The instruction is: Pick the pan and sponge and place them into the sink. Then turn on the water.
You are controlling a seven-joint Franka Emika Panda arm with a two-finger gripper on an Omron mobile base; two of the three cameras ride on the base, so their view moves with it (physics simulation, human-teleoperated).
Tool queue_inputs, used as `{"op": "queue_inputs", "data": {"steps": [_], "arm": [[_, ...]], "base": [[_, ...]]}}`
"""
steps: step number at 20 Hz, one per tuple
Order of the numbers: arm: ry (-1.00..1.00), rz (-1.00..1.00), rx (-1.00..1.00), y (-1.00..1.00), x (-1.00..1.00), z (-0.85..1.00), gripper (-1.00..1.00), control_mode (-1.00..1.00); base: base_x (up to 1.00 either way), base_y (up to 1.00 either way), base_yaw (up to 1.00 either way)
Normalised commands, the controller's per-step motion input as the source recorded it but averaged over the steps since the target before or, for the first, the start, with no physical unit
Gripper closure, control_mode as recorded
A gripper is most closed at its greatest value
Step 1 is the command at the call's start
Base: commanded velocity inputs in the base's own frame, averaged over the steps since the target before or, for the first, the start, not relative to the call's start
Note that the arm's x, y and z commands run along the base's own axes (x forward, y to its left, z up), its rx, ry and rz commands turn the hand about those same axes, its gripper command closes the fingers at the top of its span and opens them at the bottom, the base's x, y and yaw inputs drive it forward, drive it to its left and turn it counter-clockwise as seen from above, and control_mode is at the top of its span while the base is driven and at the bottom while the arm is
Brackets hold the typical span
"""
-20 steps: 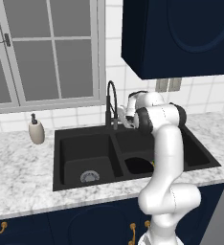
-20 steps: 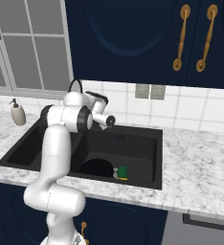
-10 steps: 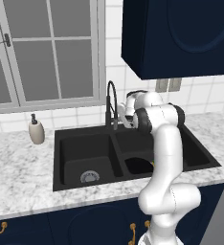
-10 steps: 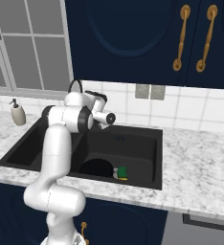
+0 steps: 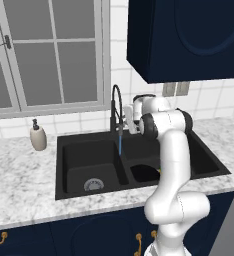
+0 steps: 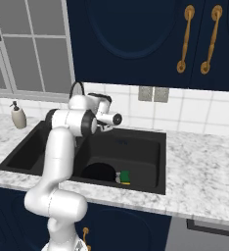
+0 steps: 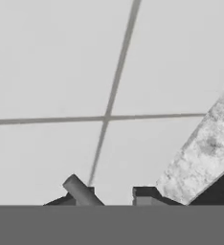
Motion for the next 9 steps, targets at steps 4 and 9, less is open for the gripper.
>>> {"op": "queue_inputs", "data": {"steps": [4, 9], "arm": [[0.11, 0.0, 0.21, -0.19, 0.0, -0.29, 1.0, -1.0], [0.03, 0.0, 0.0, 0.0, 0.0, -0.04, 1.0, -1.0]], "base": [[0.0, 0.0, 0.0], [0.0, 0.0, 0.0]]}}
